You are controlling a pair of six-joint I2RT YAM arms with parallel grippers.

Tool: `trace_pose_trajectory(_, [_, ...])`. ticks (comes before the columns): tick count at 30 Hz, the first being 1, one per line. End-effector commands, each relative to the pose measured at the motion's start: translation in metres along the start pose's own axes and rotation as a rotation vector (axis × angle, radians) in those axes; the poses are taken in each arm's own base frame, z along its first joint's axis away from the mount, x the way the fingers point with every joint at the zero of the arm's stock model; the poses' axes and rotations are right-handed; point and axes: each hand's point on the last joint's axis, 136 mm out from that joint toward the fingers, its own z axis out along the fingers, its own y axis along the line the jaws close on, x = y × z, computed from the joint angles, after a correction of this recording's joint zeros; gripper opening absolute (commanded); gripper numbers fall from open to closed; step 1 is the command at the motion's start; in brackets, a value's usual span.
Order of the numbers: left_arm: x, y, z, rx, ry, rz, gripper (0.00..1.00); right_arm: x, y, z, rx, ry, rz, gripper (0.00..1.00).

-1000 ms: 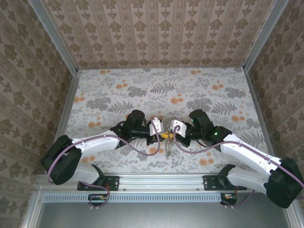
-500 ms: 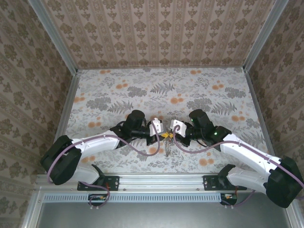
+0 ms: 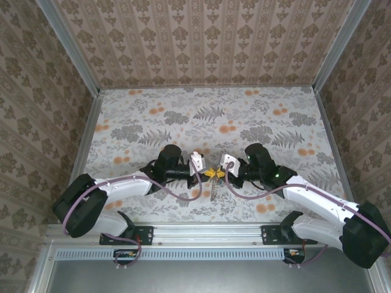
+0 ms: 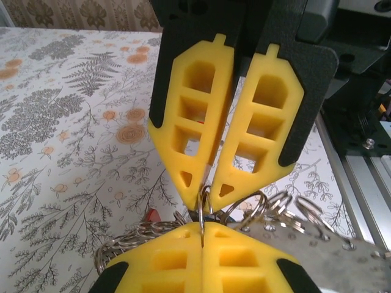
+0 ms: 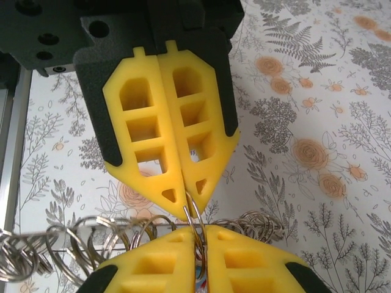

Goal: Put the keys on the keyring

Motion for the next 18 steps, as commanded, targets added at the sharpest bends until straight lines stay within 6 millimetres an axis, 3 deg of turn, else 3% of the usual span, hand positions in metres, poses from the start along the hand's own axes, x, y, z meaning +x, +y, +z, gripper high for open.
trace_pose_trajectory(1, [-0.027,-0.007,-0.002,0.052,-0.117,0.041,0.0,-0.01,0.0,-0.001,-0.012,-0.07,0.014,0.13])
trace_pose_trajectory(10, [-0.029,-0.007,-0.002,0.054,-0.154,0.033,0.0,-0.004,-0.003,-0.001,-0.002,-0.07,0.042,0.17])
trace_pose_trajectory(18, [-0.028,-0.002,-0.005,0.013,-0.174,0.021,0.0,0.001,-0.007,-0.002,0.016,-0.059,0.052,0.0])
